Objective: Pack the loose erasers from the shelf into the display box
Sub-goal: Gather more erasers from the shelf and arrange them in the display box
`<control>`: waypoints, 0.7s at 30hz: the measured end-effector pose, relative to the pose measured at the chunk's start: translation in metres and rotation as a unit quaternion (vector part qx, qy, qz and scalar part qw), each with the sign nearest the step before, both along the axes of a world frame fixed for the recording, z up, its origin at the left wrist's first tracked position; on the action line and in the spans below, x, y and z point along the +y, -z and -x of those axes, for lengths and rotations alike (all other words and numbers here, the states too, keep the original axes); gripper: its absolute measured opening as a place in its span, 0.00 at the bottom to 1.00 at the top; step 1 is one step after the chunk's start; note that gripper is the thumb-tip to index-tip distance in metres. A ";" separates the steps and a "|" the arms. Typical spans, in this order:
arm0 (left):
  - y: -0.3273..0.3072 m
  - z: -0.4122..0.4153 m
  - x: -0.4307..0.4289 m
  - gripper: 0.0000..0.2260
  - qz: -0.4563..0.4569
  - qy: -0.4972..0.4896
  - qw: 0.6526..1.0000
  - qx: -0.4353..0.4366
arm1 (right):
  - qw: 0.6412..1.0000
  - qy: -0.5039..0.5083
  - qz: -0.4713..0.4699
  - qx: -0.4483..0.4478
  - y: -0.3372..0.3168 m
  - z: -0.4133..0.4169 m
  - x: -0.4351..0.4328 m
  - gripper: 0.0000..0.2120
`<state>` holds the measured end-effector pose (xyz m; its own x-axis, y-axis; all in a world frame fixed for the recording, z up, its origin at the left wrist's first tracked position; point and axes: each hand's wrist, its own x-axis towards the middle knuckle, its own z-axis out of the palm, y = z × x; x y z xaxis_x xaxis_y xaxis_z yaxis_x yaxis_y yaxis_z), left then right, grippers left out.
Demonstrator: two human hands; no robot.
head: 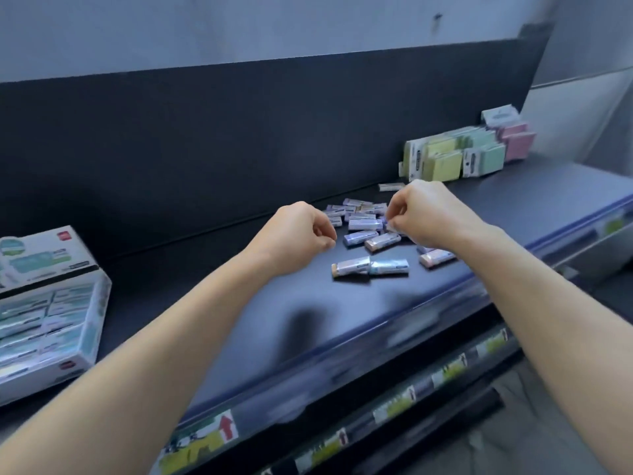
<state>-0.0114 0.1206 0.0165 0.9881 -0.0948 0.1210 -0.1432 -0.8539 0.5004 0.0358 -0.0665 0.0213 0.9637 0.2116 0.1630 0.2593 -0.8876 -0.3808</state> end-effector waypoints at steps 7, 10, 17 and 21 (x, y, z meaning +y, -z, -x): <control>0.008 -0.024 -0.023 0.05 -0.015 -0.028 0.999 0.025 | 1.000 0.029 0.004 0.005 0.012 -0.019 -0.036 0.10; 0.009 -0.035 -0.023 0.04 -0.018 -0.040 0.998 0.034 | 0.999 0.037 -0.005 0.010 0.013 -0.025 -0.039 0.10; 0.020 -0.069 -0.023 0.03 -0.032 -0.036 0.997 0.058 | 0.998 0.064 0.002 0.013 0.009 -0.035 -0.035 0.10; 0.025 -0.085 -0.022 0.03 -0.021 -0.021 0.998 0.061 | 0.997 0.081 0.012 0.003 0.005 -0.044 -0.031 0.12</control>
<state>0.0736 0.0990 -0.0087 0.9985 -0.0546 -0.0039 -0.0462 -0.8788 0.4750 0.0799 -0.0971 0.0162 0.9863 0.0577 0.1544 0.1105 -0.9265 -0.3596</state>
